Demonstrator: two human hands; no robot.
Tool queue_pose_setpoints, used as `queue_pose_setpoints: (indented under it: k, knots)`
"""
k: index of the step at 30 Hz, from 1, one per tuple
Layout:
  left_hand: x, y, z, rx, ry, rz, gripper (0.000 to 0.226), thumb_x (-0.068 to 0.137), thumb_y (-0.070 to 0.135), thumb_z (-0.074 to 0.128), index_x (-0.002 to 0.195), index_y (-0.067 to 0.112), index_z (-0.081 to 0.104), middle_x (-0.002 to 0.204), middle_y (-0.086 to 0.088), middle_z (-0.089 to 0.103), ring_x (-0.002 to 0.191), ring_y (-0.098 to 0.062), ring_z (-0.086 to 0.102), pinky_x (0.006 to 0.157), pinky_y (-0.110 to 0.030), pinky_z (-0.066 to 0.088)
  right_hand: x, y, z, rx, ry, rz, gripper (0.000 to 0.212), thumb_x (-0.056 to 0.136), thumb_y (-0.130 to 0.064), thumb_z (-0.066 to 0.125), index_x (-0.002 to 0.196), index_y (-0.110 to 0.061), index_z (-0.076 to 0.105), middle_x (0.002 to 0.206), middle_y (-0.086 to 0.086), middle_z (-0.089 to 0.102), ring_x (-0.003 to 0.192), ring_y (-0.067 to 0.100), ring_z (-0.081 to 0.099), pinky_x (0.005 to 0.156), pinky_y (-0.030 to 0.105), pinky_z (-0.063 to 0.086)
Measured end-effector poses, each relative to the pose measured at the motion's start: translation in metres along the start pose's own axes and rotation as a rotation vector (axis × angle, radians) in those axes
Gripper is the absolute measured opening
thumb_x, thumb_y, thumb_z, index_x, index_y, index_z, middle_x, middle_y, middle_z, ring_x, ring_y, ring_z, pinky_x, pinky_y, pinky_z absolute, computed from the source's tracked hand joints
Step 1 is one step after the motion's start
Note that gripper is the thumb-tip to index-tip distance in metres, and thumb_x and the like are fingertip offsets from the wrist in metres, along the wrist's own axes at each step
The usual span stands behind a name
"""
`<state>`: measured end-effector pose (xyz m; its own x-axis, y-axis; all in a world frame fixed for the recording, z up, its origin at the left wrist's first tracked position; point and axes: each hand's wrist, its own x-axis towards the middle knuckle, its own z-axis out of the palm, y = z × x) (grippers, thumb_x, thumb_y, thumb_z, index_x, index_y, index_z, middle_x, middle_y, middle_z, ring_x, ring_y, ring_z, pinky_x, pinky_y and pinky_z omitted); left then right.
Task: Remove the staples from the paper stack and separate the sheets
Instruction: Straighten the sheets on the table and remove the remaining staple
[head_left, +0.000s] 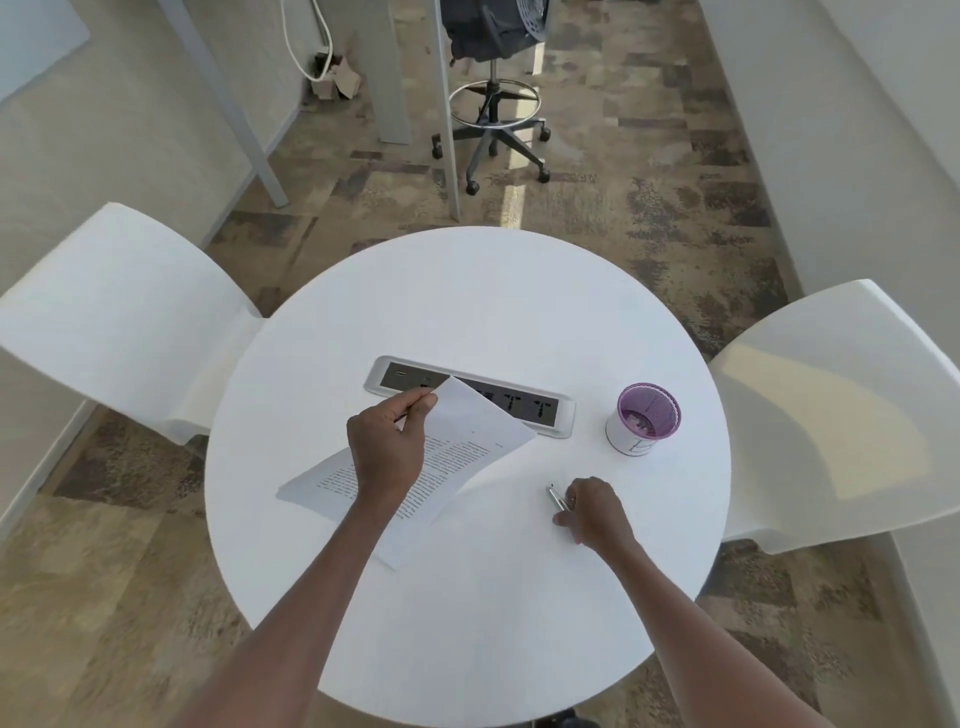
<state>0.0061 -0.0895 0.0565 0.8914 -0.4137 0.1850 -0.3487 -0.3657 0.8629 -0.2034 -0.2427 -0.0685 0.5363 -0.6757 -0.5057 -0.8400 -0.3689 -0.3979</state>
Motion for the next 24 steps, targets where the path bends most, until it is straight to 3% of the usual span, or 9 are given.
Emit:
queue_pose_setpoints:
  k: [3,6,9,14,17,21,23,24]
  knots:
    - [-0.004,-0.003,0.001,-0.007,-0.018,-0.011,0.015,0.088,0.02,0.073,0.1,0.012,0.079,0.086,0.014,0.073,0.075,0.01,0.066,0.07,-0.004,0.047,-0.001,0.004,0.012,-0.12,0.036,-0.01,0.023,0.082,-0.013,0.072,0.099,0.0,0.064,0.103,0.017,0.063,0.1,0.035,0.061,0.079,0.037,0.05]
    - [-0.006,-0.006,0.002,-0.006,-0.034,-0.016,0.015,0.088,0.022,0.073,0.099,0.014,0.079,0.086,0.014,0.074,0.072,0.005,0.067,0.069,-0.005,0.048,0.002,-0.001,0.012,-0.061,0.029,0.023,0.005,0.08,-0.004,0.06,0.082,-0.004,0.056,0.091,0.019,0.065,0.088,0.034,0.062,0.067,0.034,0.043]
    - [-0.007,-0.008,0.0,0.001,-0.036,-0.028,0.016,0.088,0.024,0.073,0.099,0.015,0.079,0.086,0.013,0.075,0.067,-0.004,0.066,0.068,-0.004,0.047,0.002,-0.009,0.003,0.249,-0.008,0.119,0.01,0.079,-0.006,0.062,0.073,-0.009,0.054,0.069,0.011,0.065,0.069,0.03,0.062,0.058,0.032,0.044]
    - [-0.007,-0.011,-0.008,0.027,-0.001,0.012,0.015,0.088,0.021,0.073,0.099,0.014,0.079,0.088,0.006,0.078,0.067,-0.012,0.066,0.069,-0.023,0.053,-0.015,-0.026,-0.023,0.875,-0.034,0.137,0.011,0.082,-0.017,0.073,0.083,-0.006,0.071,0.079,0.01,0.078,0.064,0.019,0.067,0.062,0.031,0.052]
    - [-0.003,-0.006,-0.013,0.029,0.027,0.025,0.014,0.088,0.019,0.073,0.098,0.012,0.079,0.087,0.0,0.079,0.07,-0.005,0.066,0.07,-0.022,0.054,-0.026,-0.034,-0.046,1.184,-0.157,0.086,0.022,0.084,-0.023,0.078,0.096,-0.006,0.068,0.084,0.007,0.077,0.067,0.019,0.065,0.066,0.03,0.052]
    - [0.004,0.004,-0.018,0.054,0.029,0.051,0.013,0.088,0.017,0.073,0.097,0.01,0.08,0.073,-0.007,0.078,0.058,-0.018,0.059,0.065,-0.04,0.056,-0.034,-0.057,-0.073,1.538,-0.324,-0.014,0.023,0.085,-0.019,0.075,0.099,-0.004,0.066,0.085,0.009,0.068,0.065,0.018,0.062,0.066,0.031,0.054]
    - [0.007,0.011,-0.02,0.059,0.032,0.075,0.013,0.088,0.018,0.073,0.097,0.01,0.08,0.071,-0.006,0.077,0.056,-0.026,0.063,0.061,-0.04,0.056,-0.037,-0.073,-0.085,1.65,-0.36,-0.045,0.025,0.087,-0.018,0.072,0.104,-0.003,0.063,0.086,0.012,0.068,0.064,0.018,0.062,0.06,0.027,0.053]
    - [0.008,0.015,-0.021,0.053,0.03,0.089,0.013,0.088,0.018,0.073,0.098,0.011,0.08,0.073,-0.002,0.077,0.059,-0.023,0.067,0.062,-0.036,0.056,-0.038,-0.081,-0.091,1.678,-0.362,-0.059,0.023,0.09,-0.018,0.069,0.106,-0.002,0.062,0.087,0.013,0.07,0.064,0.018,0.063,0.056,0.026,0.052]
